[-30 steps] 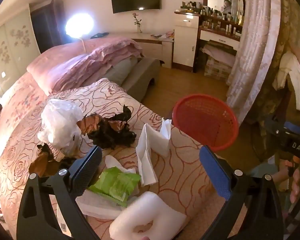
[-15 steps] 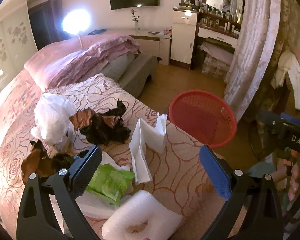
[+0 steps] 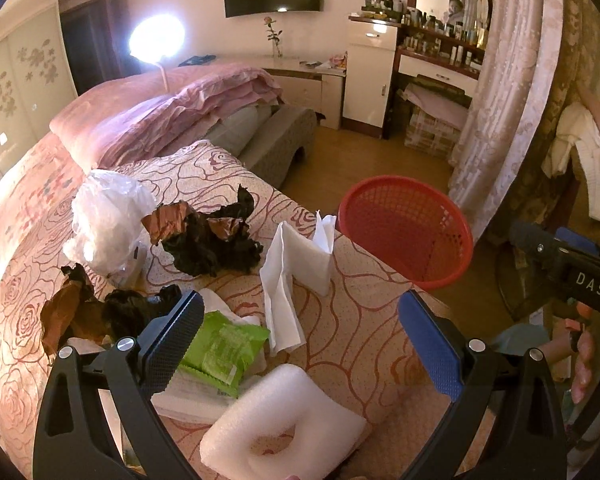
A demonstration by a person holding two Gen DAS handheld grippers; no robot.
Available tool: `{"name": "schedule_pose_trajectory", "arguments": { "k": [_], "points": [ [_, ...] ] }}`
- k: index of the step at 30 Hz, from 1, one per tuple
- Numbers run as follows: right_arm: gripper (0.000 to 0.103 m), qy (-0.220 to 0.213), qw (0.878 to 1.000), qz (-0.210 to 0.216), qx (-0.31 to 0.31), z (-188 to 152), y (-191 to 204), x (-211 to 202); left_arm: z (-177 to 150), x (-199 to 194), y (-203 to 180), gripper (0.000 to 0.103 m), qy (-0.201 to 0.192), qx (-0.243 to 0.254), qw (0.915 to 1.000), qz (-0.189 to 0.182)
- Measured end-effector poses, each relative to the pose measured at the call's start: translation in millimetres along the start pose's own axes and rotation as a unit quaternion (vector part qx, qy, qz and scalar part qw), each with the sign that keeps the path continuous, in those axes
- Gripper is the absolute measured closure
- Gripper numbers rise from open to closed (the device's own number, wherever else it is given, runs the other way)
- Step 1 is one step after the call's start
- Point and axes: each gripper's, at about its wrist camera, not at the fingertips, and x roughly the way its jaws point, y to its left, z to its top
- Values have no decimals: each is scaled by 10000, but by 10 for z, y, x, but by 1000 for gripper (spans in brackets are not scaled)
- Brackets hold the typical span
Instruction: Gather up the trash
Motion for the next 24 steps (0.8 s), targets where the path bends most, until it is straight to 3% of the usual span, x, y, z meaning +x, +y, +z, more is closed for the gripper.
{"name": "schedule_pose_trajectory", "arguments": {
  "k": [24],
  "points": [
    [7, 48, 10000, -24, 77, -67, -66, 66, 3, 8, 19, 9, 2, 10, 10000, -3]
  ]
}}
